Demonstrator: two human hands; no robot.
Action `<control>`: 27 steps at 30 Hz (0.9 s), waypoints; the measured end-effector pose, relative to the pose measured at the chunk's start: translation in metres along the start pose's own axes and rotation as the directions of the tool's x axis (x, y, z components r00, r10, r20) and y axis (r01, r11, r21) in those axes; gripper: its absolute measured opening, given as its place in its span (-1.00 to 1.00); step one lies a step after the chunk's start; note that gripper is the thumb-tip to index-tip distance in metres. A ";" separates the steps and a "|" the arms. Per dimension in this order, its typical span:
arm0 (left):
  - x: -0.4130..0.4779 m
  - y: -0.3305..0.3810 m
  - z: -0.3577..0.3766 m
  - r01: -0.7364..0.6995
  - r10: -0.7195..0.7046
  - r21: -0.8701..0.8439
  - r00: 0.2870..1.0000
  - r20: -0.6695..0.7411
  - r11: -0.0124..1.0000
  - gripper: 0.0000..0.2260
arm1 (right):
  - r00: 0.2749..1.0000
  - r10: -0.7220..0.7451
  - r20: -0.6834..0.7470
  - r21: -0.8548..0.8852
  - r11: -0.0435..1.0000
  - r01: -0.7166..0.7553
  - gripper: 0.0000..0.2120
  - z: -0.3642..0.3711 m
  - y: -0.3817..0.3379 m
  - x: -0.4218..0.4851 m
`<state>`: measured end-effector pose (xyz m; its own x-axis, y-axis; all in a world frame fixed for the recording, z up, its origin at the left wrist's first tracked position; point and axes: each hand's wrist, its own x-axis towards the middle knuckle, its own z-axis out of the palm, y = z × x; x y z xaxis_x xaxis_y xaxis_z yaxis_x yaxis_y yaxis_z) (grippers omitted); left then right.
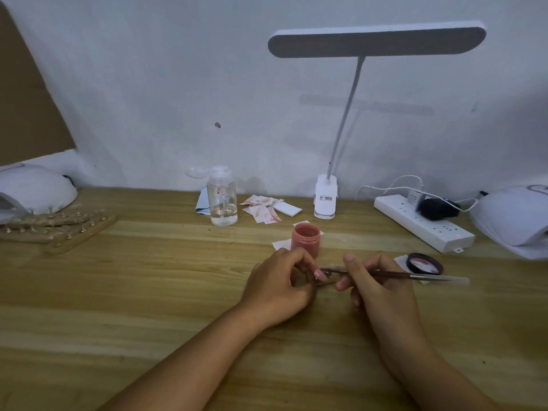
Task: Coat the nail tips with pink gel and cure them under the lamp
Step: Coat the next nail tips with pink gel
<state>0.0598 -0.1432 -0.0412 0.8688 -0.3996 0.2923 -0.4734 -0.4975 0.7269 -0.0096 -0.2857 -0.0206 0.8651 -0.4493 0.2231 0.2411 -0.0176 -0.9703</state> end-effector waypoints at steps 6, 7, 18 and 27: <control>0.001 0.000 0.001 -0.004 0.004 -0.003 1.000 -0.012 1.000 -0.85 | 0.998 0.033 -0.050 -0.001 0.999 -0.034 -0.66 0.004 0.002 0.003; 0.001 0.000 0.001 -0.006 0.006 -0.003 1.000 -0.014 1.000 -0.84 | 0.998 0.033 -0.050 -0.015 0.999 -0.034 -0.65 0.004 0.002 0.003; 0.001 -0.001 0.001 -0.005 0.006 0.019 1.000 -0.010 1.000 -0.81 | 0.996 0.051 -0.080 -0.096 0.994 -0.058 -0.60 0.004 0.003 0.005; 0.001 -0.001 0.000 -0.015 0.015 0.016 1.000 -0.008 1.000 -0.86 | 0.993 0.059 -0.101 -0.034 0.997 -0.063 -0.60 0.003 0.001 0.003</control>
<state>0.0608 -0.1432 -0.0420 0.8626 -0.4012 0.3083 -0.4888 -0.5034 0.7125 -0.0055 -0.2839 -0.0207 0.8291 -0.5372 0.1548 0.1713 -0.0195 -0.9850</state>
